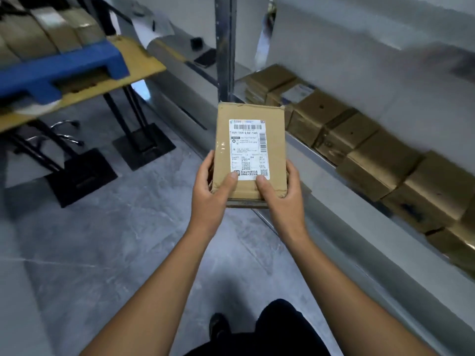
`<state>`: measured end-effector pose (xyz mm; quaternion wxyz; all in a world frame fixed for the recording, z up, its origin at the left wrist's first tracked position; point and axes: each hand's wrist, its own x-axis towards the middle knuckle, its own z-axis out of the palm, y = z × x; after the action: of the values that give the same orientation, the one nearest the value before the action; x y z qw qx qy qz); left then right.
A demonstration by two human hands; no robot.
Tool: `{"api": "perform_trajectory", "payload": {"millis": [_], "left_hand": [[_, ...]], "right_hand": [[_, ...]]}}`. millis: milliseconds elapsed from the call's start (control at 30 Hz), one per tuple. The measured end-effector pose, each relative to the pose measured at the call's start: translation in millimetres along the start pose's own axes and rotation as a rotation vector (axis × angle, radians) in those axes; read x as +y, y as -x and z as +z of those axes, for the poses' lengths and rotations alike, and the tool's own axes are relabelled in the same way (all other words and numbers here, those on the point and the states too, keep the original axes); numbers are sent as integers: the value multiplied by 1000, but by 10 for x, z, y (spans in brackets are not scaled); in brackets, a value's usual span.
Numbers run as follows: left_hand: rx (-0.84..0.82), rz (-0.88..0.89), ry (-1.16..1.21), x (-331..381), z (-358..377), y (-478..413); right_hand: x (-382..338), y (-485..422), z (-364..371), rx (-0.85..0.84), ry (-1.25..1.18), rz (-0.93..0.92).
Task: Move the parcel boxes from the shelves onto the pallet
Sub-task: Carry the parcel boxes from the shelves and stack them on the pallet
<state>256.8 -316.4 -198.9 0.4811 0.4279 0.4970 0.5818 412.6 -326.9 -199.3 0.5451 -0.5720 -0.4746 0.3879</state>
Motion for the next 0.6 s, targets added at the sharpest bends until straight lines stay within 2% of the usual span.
{"api": "perform_trajectory", "payload": {"millis": [300,600], "left_hand": [[256,-40,14,-240,-1087,-993],[467,-14,-12,-27,-2059,-2654]], "right_hand": [[124,-833,1531,-233,-12,14],[65,-2236,3242,-475,-38,31]]}}
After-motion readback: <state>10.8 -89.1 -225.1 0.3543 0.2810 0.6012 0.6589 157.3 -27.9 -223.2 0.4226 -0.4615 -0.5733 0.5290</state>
